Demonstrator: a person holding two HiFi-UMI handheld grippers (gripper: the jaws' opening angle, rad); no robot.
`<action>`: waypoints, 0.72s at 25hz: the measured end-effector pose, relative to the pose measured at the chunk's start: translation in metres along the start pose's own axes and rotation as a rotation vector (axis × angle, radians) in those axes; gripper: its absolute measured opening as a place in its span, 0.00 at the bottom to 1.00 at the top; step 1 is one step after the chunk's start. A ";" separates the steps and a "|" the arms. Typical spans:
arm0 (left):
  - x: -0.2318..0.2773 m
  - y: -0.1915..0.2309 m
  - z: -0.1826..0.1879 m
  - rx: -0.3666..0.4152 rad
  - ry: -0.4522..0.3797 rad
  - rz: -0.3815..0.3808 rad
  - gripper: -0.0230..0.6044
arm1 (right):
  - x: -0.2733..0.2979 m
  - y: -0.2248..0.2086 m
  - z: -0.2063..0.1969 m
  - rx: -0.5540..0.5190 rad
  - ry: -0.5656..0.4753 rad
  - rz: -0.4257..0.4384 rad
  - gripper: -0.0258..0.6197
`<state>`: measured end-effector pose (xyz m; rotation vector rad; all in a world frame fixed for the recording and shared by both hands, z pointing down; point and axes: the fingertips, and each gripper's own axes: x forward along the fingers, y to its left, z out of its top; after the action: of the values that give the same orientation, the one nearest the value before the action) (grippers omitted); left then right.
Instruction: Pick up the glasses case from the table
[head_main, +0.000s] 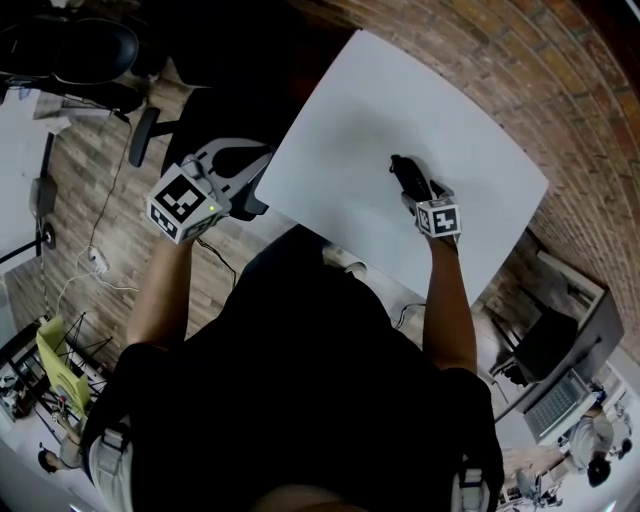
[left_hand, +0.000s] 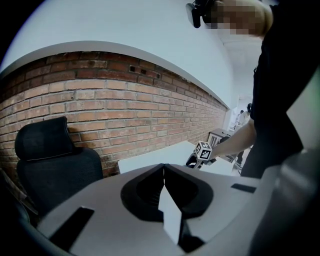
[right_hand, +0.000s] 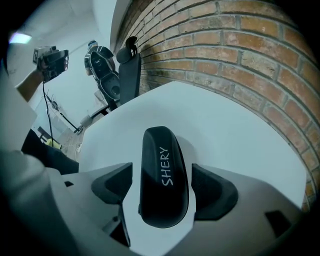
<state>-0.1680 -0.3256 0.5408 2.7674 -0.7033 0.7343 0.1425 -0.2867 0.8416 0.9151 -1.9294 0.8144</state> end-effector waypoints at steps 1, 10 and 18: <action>0.000 0.001 0.000 -0.001 0.000 0.003 0.06 | 0.003 -0.001 -0.001 -0.006 0.006 0.000 0.60; -0.002 0.001 -0.003 -0.003 0.007 0.011 0.06 | 0.021 -0.003 -0.008 -0.042 0.048 -0.012 0.61; 0.003 -0.001 -0.009 -0.018 0.025 -0.013 0.06 | 0.034 -0.007 -0.008 -0.061 0.050 -0.027 0.62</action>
<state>-0.1694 -0.3236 0.5504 2.7392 -0.6828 0.7545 0.1380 -0.2941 0.8766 0.8748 -1.8847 0.7512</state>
